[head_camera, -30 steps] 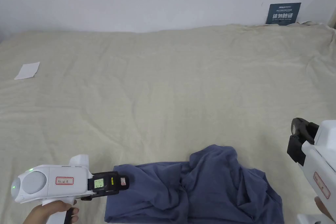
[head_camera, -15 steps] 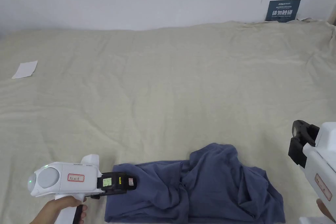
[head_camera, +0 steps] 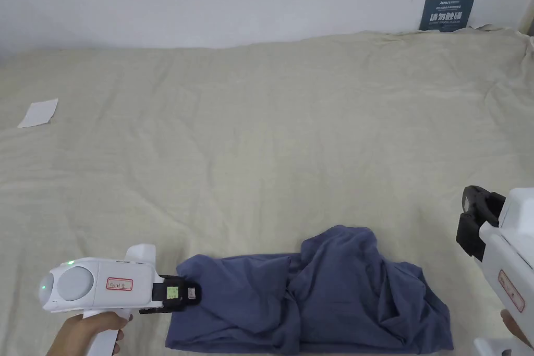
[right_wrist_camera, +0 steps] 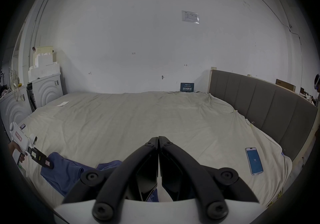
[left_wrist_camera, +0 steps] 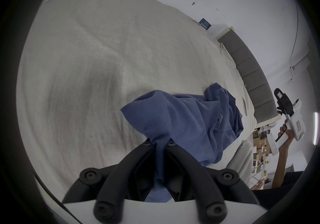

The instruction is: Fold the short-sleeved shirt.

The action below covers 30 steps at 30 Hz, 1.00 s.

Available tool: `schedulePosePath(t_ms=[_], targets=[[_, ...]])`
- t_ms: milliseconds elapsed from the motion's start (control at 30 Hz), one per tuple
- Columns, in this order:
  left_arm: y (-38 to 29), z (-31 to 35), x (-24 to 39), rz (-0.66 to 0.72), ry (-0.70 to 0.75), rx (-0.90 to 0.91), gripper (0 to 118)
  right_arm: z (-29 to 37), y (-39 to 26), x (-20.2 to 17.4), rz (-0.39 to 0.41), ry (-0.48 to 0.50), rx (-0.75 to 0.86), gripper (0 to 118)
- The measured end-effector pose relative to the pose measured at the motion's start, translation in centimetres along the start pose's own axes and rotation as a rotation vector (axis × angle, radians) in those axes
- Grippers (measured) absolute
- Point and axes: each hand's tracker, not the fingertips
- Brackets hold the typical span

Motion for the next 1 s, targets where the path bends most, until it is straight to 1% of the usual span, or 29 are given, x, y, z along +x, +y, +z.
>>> schedulePosePath(t_ms=[133,300,433,500,700,833,1000], targets=[[0.4,1.6,0.5,-0.012,0.007,0.014,4,0.3,0.5,-0.3,-0.002,0.001,0.004,0],[0.8,4.2,0.4,0.007,0.027,0.033,3,0.6,1.0,-0.5,-0.004,0.005,0.015,0],[0.7,6.5,0.0,0.0,0.083,0.047,3,0.8,1.3,-0.6,-0.006,0.005,0.022,0],[0.7,7.6,-0.7,0.025,0.104,0.059,3,0.9,1.3,-0.6,-0.009,0.006,0.023,0],[0.7,10.1,-1.8,0.038,0.182,0.068,3,0.5,1.0,-0.3,-0.009,0.013,0.023,0],[1.3,9.7,0.1,0.082,0.222,0.044,3,0.7,1.1,-0.4,-0.011,0.02,0.022,0],[2.6,7.6,5.5,-0.007,0.264,0.0,3,0.7,0.9,0.1,-0.016,0.022,0.029,0]])
